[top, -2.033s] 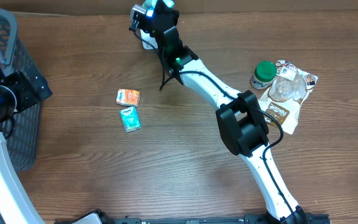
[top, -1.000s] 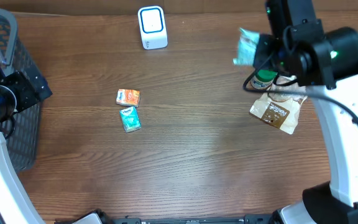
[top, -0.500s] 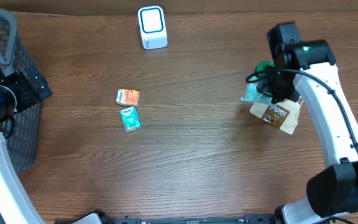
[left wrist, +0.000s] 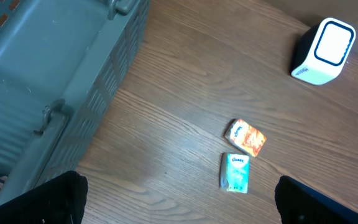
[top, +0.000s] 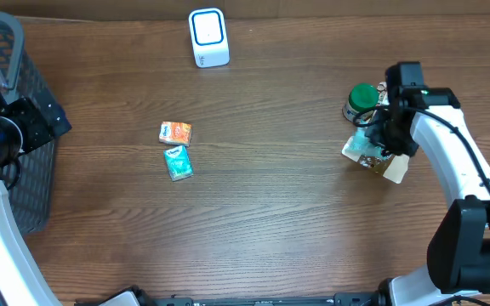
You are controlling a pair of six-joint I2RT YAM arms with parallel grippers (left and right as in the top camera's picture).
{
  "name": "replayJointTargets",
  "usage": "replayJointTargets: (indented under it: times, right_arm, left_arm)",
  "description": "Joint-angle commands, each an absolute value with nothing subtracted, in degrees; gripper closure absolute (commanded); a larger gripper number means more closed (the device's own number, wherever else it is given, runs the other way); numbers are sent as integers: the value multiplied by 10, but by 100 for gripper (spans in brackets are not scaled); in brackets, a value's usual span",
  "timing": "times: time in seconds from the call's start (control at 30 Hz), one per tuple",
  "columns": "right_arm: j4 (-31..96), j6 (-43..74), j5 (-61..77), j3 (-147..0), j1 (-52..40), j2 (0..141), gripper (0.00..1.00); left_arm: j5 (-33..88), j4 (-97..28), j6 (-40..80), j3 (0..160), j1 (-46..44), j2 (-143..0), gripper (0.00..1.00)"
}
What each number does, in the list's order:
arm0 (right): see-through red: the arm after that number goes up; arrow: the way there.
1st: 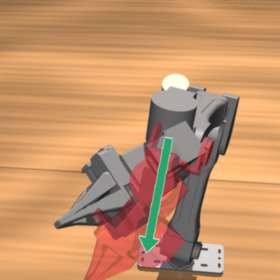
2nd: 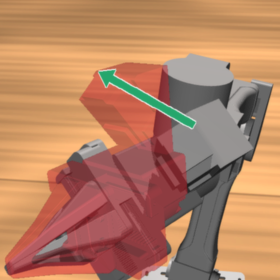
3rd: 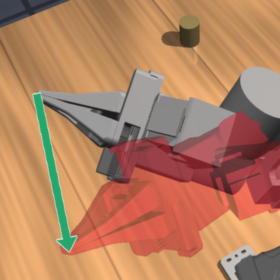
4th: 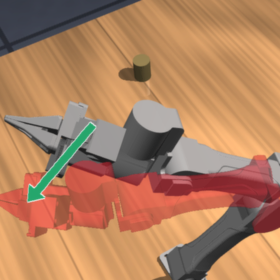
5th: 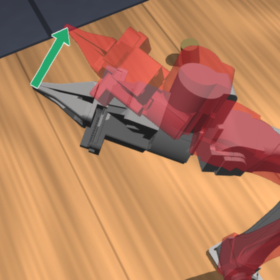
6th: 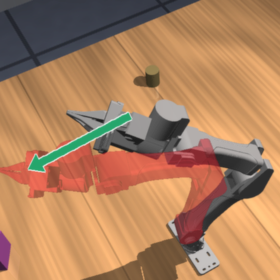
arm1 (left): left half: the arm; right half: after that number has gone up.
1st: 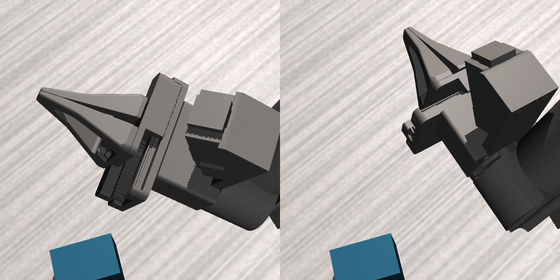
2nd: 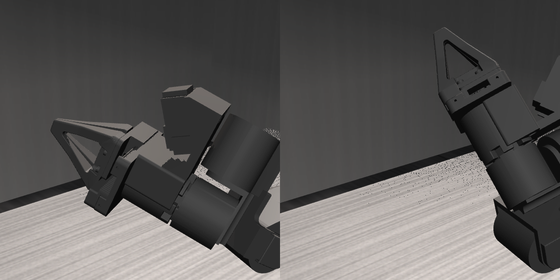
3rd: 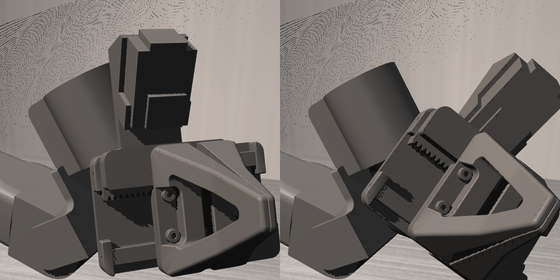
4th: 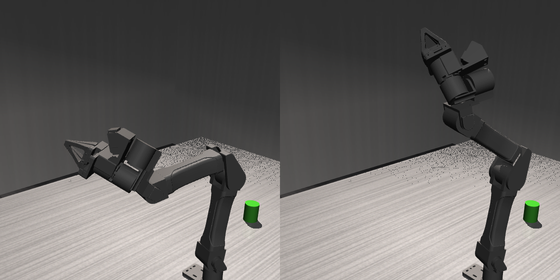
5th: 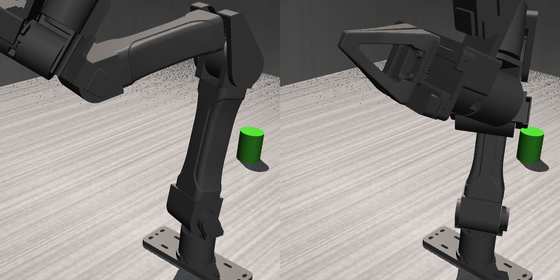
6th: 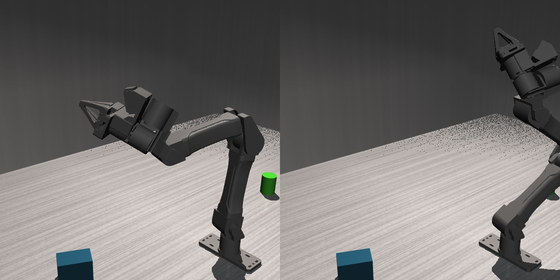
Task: Scan the item barcode
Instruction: 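Move the pack right and release it beside the jar, then reach the right gripper back to the small Kleenex packet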
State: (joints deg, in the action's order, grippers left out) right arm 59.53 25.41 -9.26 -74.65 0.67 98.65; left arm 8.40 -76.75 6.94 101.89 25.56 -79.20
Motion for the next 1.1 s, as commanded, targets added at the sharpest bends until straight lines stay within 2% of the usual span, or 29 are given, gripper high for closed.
replayJointTargets:
  times: [0.0, 0.03, 0.1, 0.3, 0.43, 0.67, 0.8, 1.07]
  right_arm:
    - [587, 253, -93, -744, 27, 981, 55]
    - [587, 253, -93, -744, 30, 981, 46]
    - [587, 253, -93, -744, 37, 981, 38]
    - [595, 253, -90, -753, 40, 981, 27]
    - [621, 235, -43, -794, 40, 980, 25]
    - [650, 157, 154, -879, 6, 980, 25]
    - [607, 158, 240, -870, -50, 982, 30]
    - [498, 231, 246, -848, -203, 1018, 30]
  left_arm:
    - [90, -767, 73, 1024, 258, -794, 0]
    - [90, -767, 73, 1024, 258, -794, 1]
    - [90, -767, 73, 1024, 258, -794, 0]
    - [90, -767, 73, 1024, 258, -794, 1]
    - [90, -767, 73, 1024, 258, -794, 0]
    - [90, -767, 73, 1024, 258, -794, 0]
    - [90, -767, 73, 1024, 258, -794, 1]
    - [90, -767, 73, 1024, 258, -794, 0]
